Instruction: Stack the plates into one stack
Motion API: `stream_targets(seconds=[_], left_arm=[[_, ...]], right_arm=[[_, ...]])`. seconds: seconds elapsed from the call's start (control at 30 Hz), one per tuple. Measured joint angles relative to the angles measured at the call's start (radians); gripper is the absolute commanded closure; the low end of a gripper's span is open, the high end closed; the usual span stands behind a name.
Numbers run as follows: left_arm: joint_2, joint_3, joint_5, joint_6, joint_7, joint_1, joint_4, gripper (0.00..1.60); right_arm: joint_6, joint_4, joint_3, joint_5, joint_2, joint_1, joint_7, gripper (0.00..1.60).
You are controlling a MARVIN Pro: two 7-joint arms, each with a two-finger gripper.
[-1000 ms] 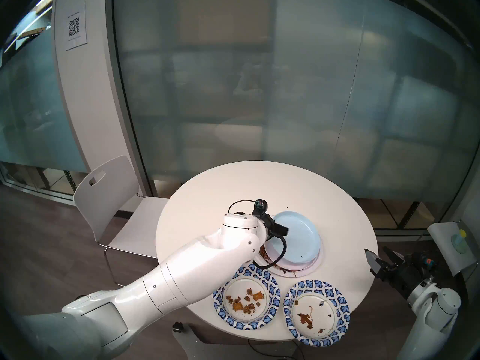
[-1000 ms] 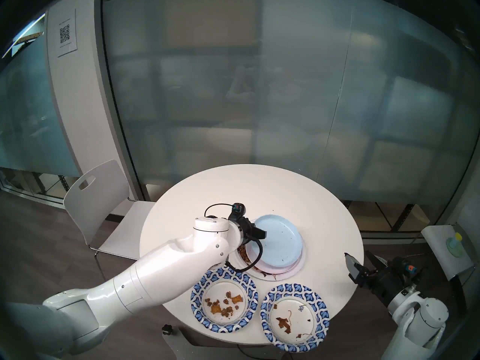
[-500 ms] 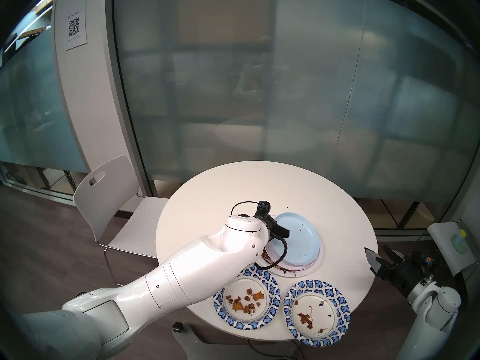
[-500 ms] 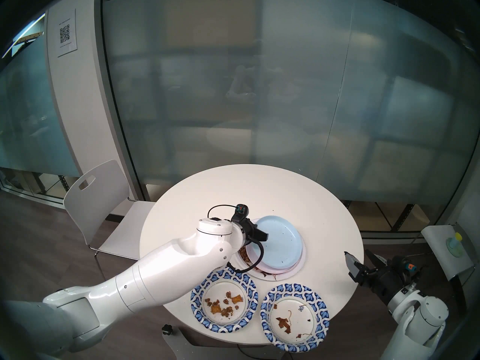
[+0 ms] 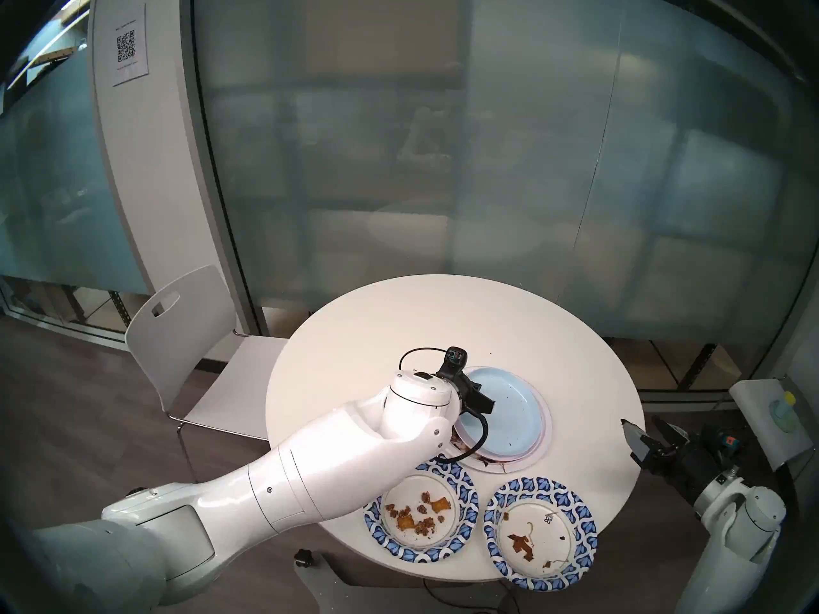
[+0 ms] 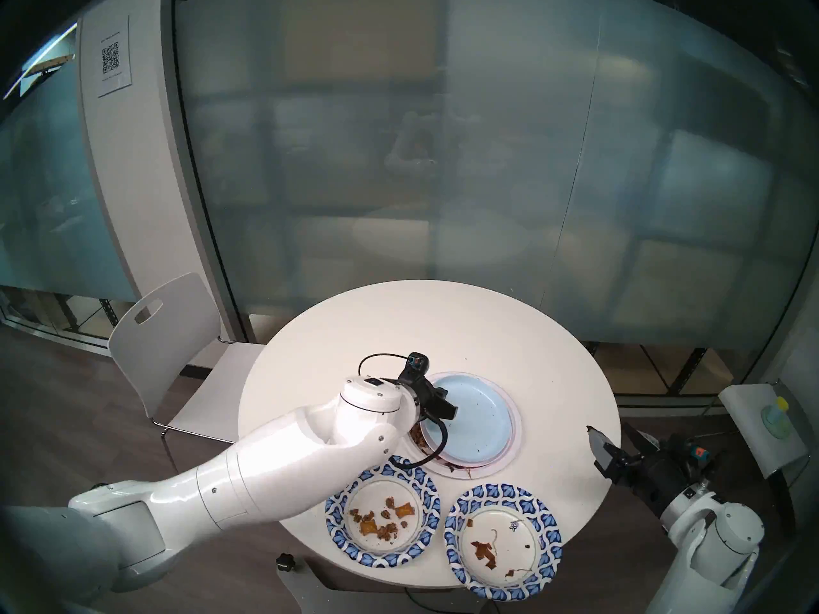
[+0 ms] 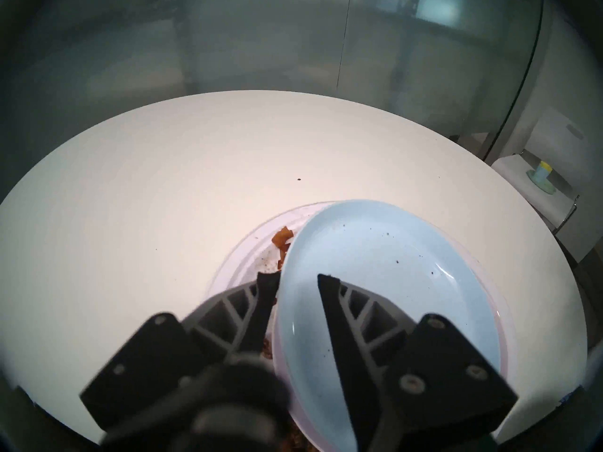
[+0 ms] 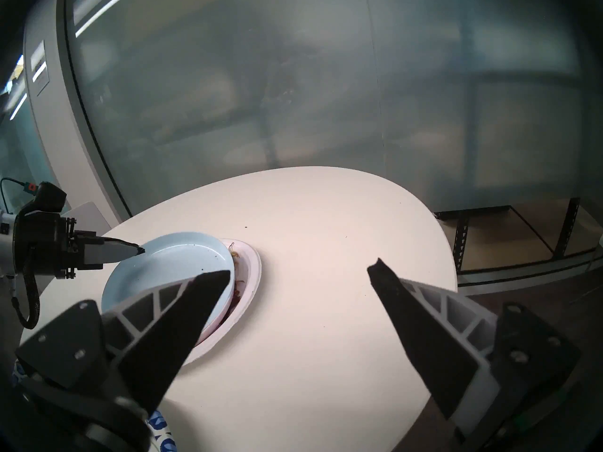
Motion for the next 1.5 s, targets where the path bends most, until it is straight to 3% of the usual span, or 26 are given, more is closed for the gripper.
stream_targets(seconds=[0.07, 0.13, 0.37, 0.43, 0.77, 1.0, 1.3, 1.5], left_arm=[[0.003, 0.006, 0.009, -0.002, -0.002, -0.003, -0.001, 0.38], [0.013, 0.015, 0.026, -0.007, -0.008, -0.008, -0.006, 0.19], [0.038, 0.024, 0.056, -0.018, -0.018, -0.015, -0.044, 0.13], [0.046, 0.018, 0.06, -0.025, -0.018, -0.015, -0.066, 0.0], [0.116, -0.101, 0.002, -0.066, 0.006, 0.007, -0.202, 0.0], [0.209, -0.152, -0.019, -0.113, 0.0, 0.066, -0.307, 0.0], [0.317, -0.184, 0.044, -0.192, -0.037, 0.151, -0.394, 0.0], [0.386, -0.198, 0.067, -0.259, -0.066, 0.197, -0.418, 0.0]], right_arm=[[0.0, 0.001, 0.0, 0.0, 0.0, 0.001, 0.0, 0.0], [0.0, 0.003, -0.001, 0.0, 0.0, 0.003, 0.001, 0.0], [-0.001, 0.007, -0.002, -0.001, 0.001, 0.006, 0.003, 0.0], [0.0, 0.007, -0.004, -0.001, 0.002, 0.007, 0.005, 0.0], [0.011, 0.0, -0.032, -0.002, 0.002, -0.006, 0.036, 0.0], [0.032, -0.04, -0.053, -0.006, -0.001, -0.053, 0.08, 0.0], [0.04, -0.128, -0.059, -0.024, -0.01, -0.141, 0.151, 0.0], [0.03, -0.178, -0.054, -0.075, -0.021, -0.214, 0.218, 0.0]])
